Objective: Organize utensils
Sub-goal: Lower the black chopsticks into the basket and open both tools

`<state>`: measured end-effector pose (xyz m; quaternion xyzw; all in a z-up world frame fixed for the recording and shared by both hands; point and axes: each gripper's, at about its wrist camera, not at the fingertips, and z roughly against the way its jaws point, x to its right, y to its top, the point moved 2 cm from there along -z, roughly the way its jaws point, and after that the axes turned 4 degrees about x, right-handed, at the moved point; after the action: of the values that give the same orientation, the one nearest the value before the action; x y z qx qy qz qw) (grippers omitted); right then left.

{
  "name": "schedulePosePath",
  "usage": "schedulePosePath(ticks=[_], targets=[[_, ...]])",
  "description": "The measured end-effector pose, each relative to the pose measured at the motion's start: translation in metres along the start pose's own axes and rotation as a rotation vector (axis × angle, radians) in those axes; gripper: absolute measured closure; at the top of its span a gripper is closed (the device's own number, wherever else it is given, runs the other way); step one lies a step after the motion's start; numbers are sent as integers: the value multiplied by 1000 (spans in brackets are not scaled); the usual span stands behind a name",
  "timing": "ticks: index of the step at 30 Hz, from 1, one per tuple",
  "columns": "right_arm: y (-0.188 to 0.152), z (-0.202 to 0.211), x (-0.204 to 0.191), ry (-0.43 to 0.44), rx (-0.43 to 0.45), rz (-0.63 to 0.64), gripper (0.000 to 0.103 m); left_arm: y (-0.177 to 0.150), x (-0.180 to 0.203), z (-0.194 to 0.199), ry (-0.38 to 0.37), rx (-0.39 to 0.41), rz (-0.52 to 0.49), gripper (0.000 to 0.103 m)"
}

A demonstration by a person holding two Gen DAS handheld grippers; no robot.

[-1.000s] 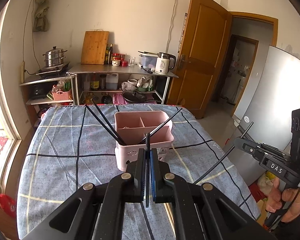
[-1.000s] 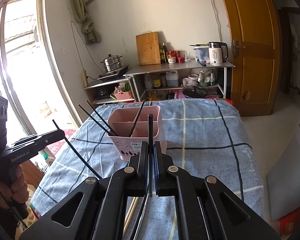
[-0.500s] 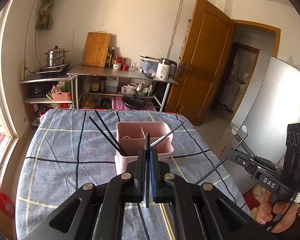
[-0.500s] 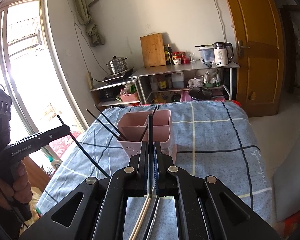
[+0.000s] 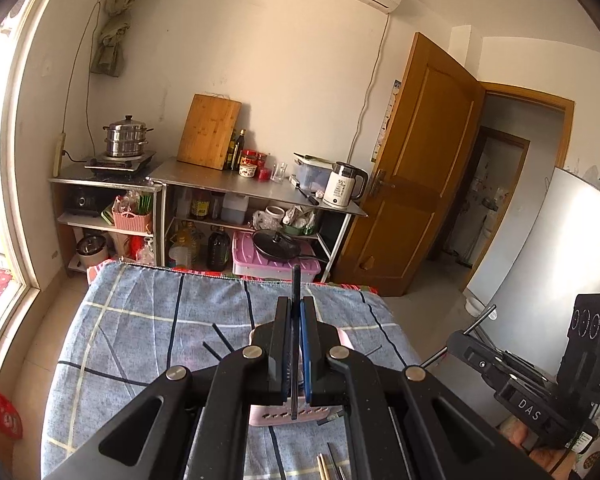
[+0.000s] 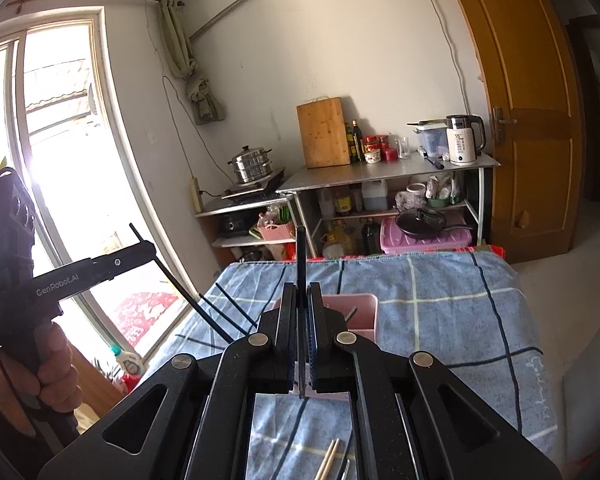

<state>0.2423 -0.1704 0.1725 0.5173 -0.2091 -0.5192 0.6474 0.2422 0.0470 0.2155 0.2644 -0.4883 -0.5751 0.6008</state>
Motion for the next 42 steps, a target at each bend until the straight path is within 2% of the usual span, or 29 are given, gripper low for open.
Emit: schedulePosePath(ticks=[7, 17, 27, 37, 41, 42], targets=[[14, -17, 6, 3, 38, -51, 98, 18, -6, -25, 16, 6, 9, 99], [7, -50, 16, 0, 19, -105, 98, 3, -22, -73, 5, -37, 55, 99], [-28, -85, 25, -25, -64, -125, 98, -28, -42, -110, -9, -113, 104, 99], [-49, -103, 25, -5, -166, -112, 98, -51, -48, -128, 21, -176, 88, 98], [-49, -96, 25, -8, -158, -101, 89, -48, -46, -121, 33, -160, 61, 96], [-48, -94, 25, -8, -152, -100, 88, -47, -46, -118, 39, -154, 55, 91]])
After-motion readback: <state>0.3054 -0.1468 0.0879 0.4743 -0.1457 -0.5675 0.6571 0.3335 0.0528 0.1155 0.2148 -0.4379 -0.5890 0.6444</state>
